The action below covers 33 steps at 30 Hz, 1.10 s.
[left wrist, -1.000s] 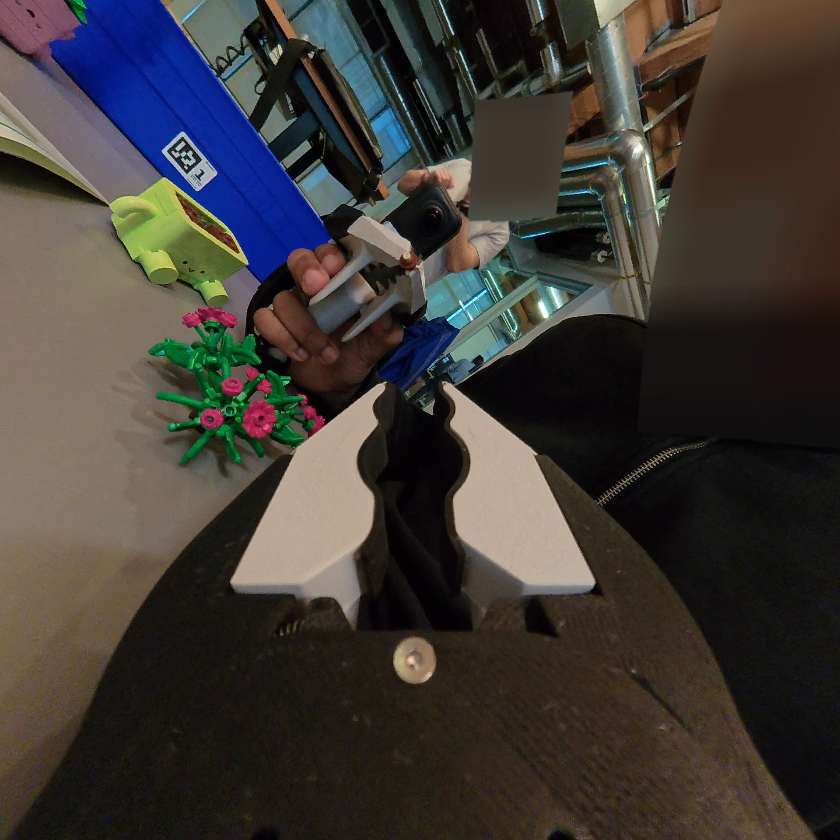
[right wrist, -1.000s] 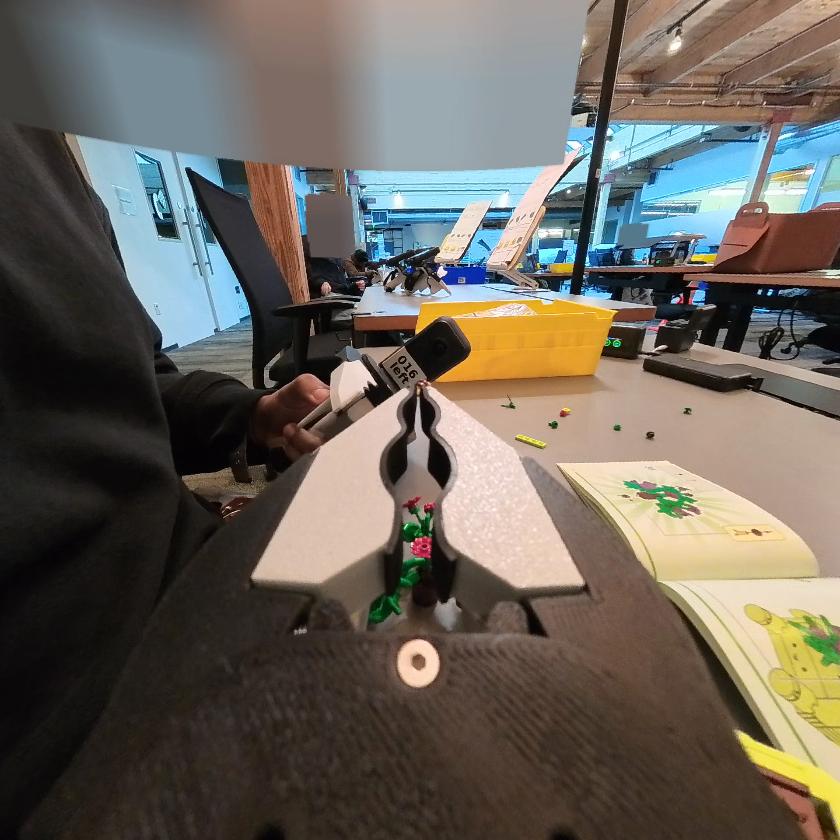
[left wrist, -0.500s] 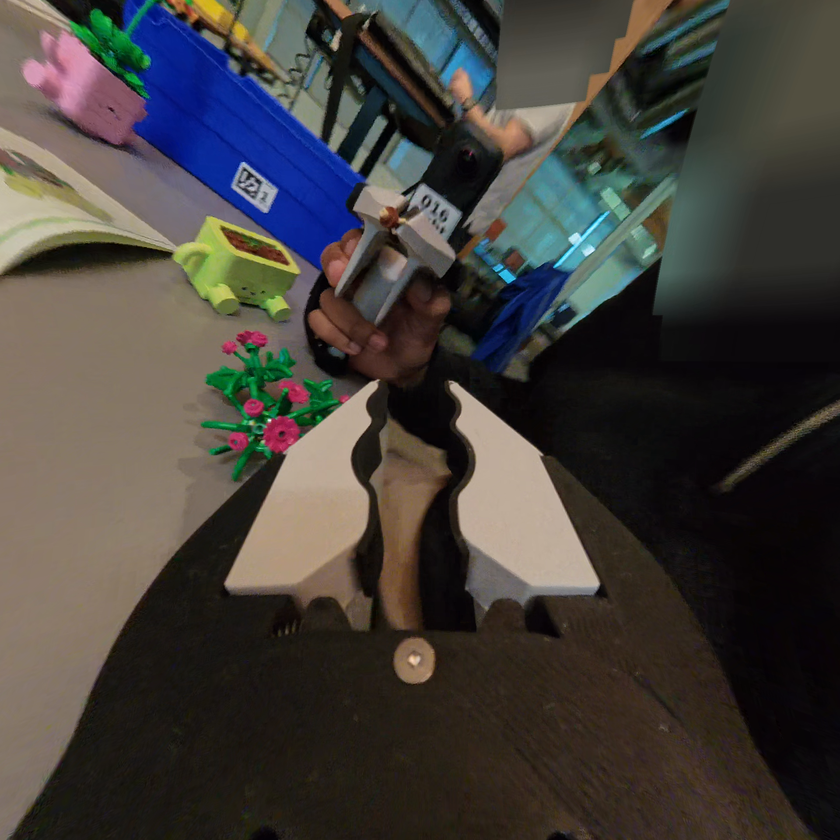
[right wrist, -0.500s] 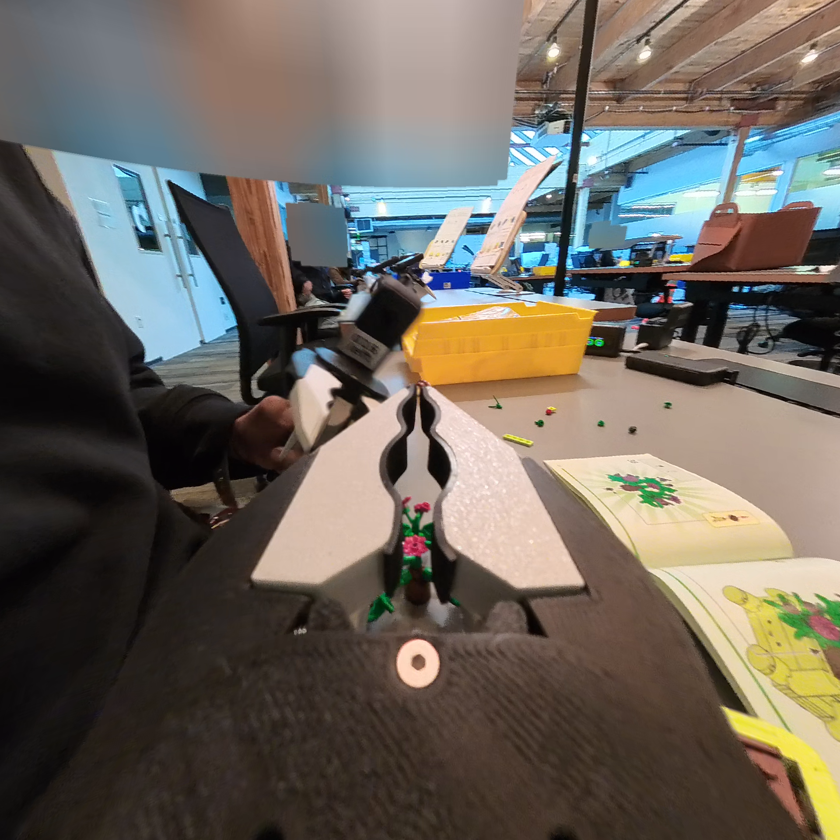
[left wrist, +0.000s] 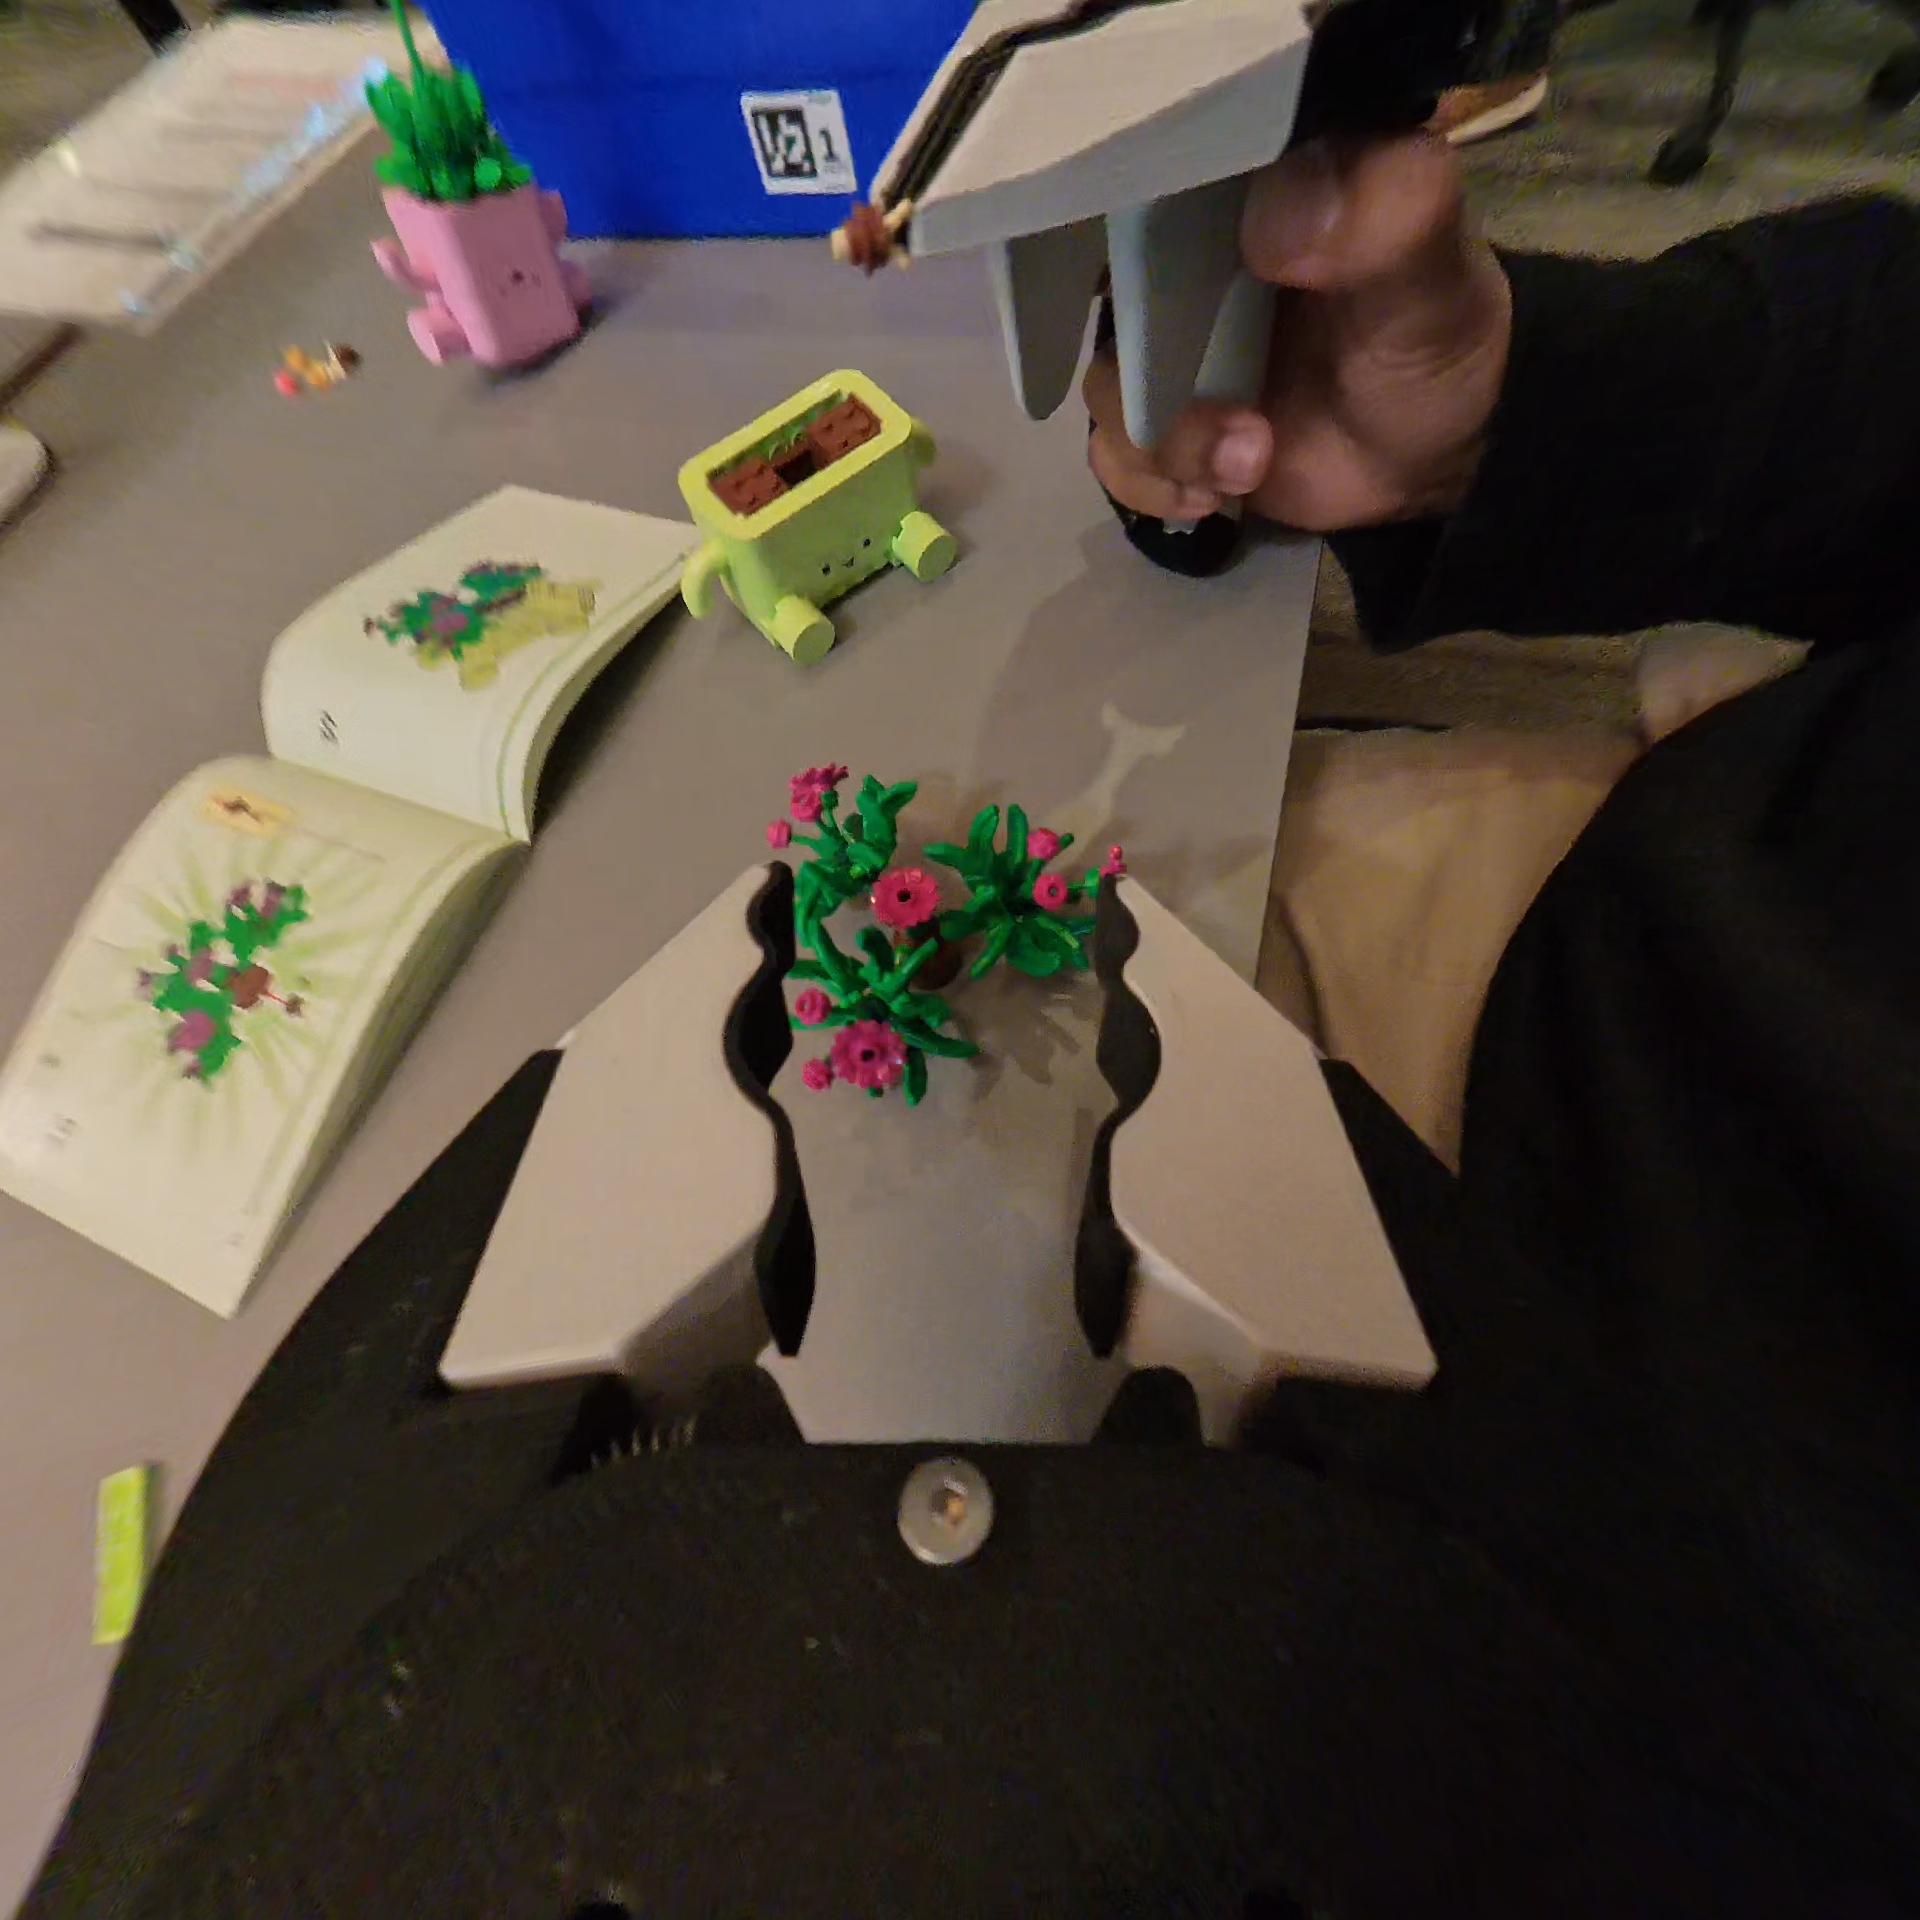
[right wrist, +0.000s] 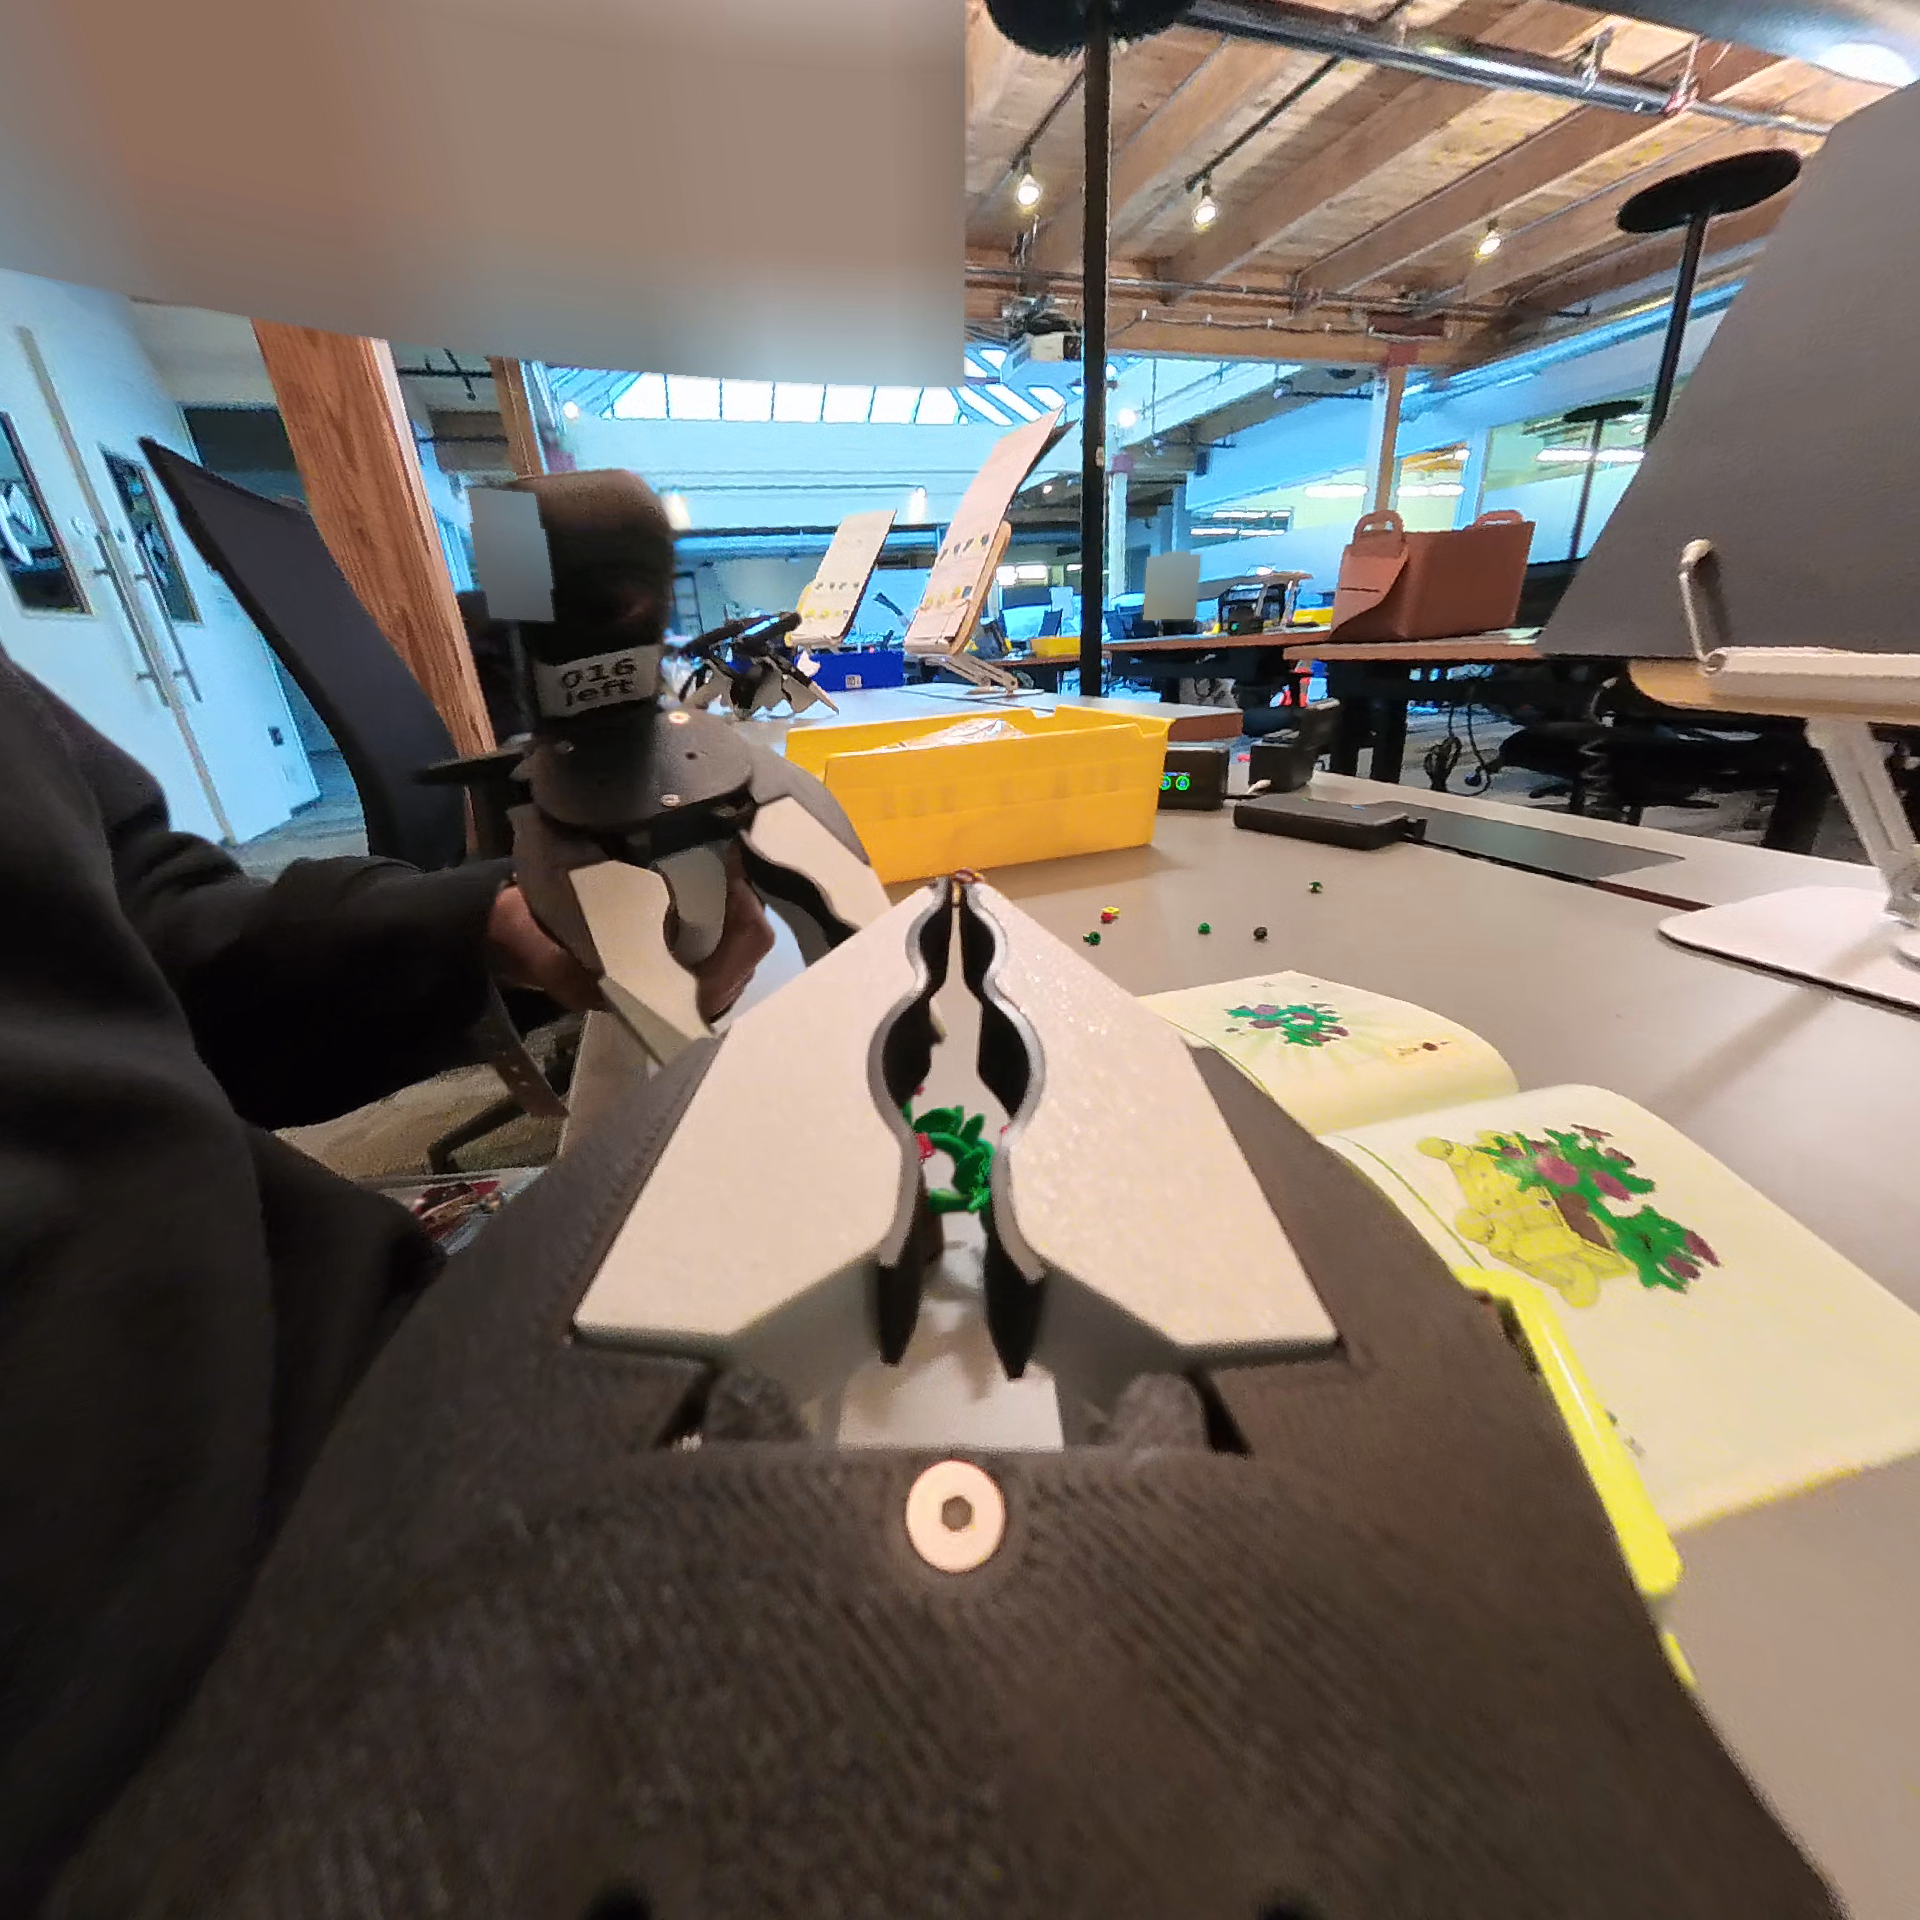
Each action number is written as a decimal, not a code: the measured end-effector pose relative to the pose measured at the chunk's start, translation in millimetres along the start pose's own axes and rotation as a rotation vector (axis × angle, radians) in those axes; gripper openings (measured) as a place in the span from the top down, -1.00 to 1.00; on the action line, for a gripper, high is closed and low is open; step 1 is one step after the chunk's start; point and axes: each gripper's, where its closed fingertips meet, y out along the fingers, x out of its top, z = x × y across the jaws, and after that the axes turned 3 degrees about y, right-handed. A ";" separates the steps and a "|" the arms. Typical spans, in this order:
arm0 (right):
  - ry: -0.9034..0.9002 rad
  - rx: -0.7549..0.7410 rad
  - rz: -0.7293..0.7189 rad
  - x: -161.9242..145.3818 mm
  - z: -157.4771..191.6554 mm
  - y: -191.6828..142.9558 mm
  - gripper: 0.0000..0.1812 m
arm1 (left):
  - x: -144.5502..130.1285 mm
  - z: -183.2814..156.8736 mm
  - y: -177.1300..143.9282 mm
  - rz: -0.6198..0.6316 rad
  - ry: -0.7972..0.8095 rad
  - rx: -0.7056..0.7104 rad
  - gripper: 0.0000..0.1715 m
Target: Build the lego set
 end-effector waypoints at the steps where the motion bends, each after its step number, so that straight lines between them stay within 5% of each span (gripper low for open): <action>1: 0.003 -0.002 -0.007 1.2 0.2 -2.4 1.00 | 1.8 0.1 -0.8 -0.003 0.044 0.020 0.39; 9: 0.038 0.011 -0.040 5.8 -2.0 -6.6 1.00 | -8.6 -15.4 0.0 0.093 0.233 0.085 0.60; 25: 0.071 0.014 -0.067 8.9 -3.6 -6.7 1.00 | -28.4 0.0 23.4 0.288 0.590 0.387 0.55; 29: 0.075 0.014 -0.073 9.7 -4.2 -7.4 1.00 | -13.0 2.1 23.1 0.217 0.551 0.392 0.56; 33: 0.076 0.016 -0.073 9.6 -4.2 -7.2 1.00 | -0.3 17.6 17.6 0.128 0.323 0.384 0.57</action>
